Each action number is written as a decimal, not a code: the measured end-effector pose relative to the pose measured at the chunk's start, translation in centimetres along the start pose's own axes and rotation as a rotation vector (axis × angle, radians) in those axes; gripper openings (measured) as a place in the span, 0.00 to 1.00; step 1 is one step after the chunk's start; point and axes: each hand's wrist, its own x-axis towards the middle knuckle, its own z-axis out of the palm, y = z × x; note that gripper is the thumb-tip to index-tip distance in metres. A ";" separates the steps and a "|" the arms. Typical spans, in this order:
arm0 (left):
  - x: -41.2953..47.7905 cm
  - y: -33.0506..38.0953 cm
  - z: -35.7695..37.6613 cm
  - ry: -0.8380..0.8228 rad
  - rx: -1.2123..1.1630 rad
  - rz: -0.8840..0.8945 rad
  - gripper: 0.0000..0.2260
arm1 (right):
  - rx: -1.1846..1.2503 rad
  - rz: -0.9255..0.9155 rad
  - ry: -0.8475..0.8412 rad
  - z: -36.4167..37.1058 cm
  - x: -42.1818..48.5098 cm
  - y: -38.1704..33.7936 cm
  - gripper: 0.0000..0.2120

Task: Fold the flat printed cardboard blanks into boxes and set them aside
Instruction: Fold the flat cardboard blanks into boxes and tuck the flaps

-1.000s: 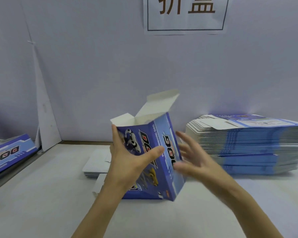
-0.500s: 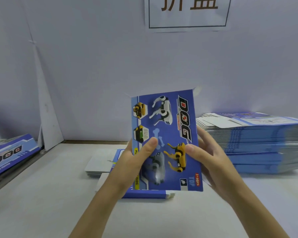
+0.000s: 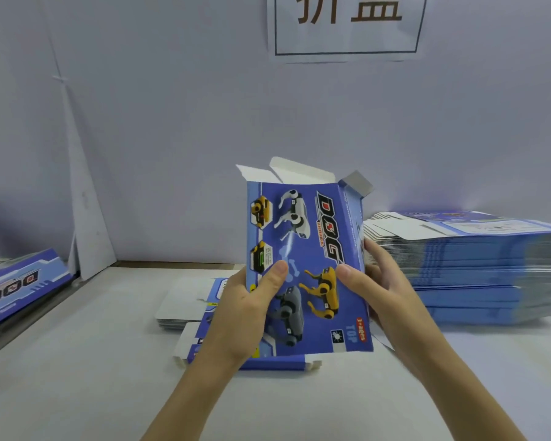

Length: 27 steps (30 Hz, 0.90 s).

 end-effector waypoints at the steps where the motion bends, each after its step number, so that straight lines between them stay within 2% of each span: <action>1: 0.0 0.1 0.0 -0.001 0.007 0.006 0.24 | 0.004 0.003 -0.004 0.0 0.0 0.0 0.31; 4: 0.1 0.1 -0.2 0.000 -0.013 -0.011 0.25 | -0.015 -0.010 -0.012 0.0 0.0 -0.1 0.33; 8: 0.1 0.1 -0.1 0.024 -0.025 -0.010 0.22 | -0.018 -0.026 0.006 0.1 -0.1 -0.1 0.32; 15: 0.2 0.3 -0.4 0.047 -0.083 -0.028 0.26 | -0.066 -0.049 -0.030 0.2 -0.3 -0.4 0.34; 19: 0.1 0.6 -0.4 -0.005 -0.047 0.011 0.22 | -0.042 -0.043 -0.040 0.1 -0.3 -0.5 0.32; 23: 0.2 0.3 -0.5 0.018 -0.076 -0.029 0.24 | -0.051 -0.060 -0.033 0.3 -0.3 -0.5 0.30; 27: 0.2 0.6 -0.7 -0.005 -0.029 0.014 0.22 | -0.032 -0.045 -0.038 0.4 -0.3 -0.4 0.26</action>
